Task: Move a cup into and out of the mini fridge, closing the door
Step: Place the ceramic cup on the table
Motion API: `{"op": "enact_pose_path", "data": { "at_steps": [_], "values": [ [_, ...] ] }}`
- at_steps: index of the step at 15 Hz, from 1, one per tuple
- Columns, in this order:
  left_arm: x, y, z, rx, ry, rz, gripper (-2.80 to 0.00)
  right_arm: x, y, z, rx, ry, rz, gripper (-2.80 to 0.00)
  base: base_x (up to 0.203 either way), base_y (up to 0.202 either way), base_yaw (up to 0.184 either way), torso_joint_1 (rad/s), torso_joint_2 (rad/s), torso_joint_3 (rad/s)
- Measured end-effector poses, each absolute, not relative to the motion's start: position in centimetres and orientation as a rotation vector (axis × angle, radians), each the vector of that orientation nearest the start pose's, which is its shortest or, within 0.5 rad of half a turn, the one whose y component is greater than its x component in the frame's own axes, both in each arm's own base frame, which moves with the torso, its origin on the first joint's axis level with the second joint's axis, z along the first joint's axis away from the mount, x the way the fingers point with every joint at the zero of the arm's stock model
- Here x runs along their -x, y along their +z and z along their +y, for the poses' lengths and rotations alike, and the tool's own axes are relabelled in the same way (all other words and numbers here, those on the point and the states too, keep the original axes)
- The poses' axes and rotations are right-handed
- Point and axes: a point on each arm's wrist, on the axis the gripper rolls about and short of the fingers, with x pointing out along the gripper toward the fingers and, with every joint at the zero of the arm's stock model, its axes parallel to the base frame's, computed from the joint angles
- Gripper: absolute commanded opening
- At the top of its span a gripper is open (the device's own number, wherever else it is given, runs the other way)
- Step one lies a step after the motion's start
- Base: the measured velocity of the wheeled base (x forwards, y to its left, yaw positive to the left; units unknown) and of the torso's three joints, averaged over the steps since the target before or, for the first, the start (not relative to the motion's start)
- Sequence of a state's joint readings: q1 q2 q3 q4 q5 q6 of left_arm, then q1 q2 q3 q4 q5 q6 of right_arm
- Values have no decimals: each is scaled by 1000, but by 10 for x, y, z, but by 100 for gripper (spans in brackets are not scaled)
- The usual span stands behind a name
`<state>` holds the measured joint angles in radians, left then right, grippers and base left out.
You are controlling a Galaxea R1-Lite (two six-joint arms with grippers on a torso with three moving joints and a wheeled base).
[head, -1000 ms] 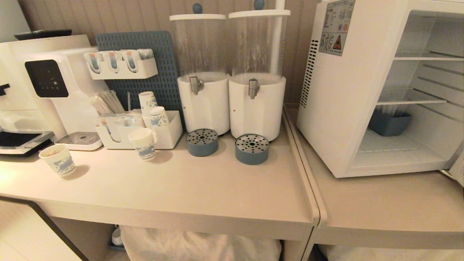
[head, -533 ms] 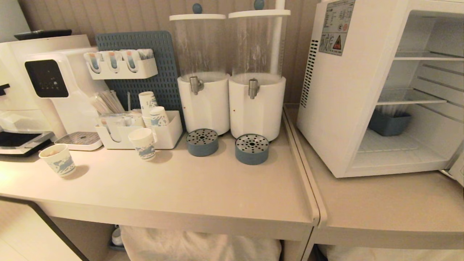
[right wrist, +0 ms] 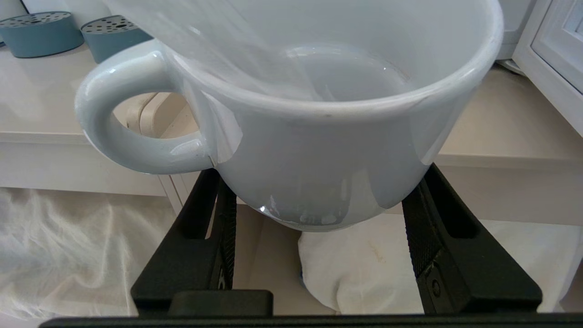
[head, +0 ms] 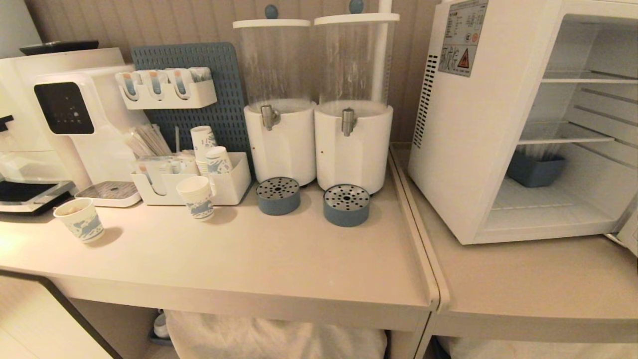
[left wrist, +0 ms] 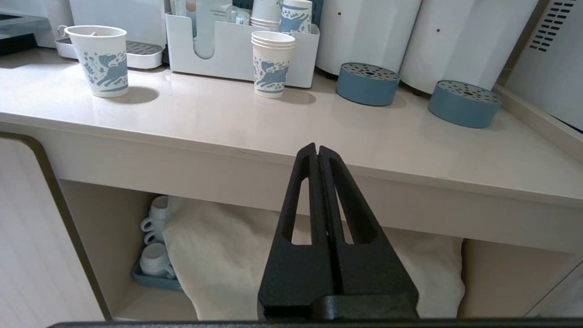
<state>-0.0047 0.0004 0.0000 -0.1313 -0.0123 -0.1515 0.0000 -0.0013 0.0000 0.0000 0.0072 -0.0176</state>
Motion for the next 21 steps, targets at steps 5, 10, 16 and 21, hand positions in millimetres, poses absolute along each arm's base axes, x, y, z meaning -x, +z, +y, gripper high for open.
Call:
{"op": "enact_pose_path", "data": {
  "at_steps": [5,10,16,21],
  "values": [
    [24,89,0,151,-27,-129,-280,23,75,0,16,7,-1,-280,0,0,0,0,0,0],
    [24,89,0,151,-27,-129,-280,23,75,0,16,7,0,-280,0,0,0,0,0,0],
    [24,89,0,153,-27,-129,-280,23,75,0,16,6,0,-280,0,0,0,0,0,0],
    [24,89,0,153,-27,-129,-280,23,75,0,16,6,0,-280,0,0,0,0,0,0]
  ]
}}
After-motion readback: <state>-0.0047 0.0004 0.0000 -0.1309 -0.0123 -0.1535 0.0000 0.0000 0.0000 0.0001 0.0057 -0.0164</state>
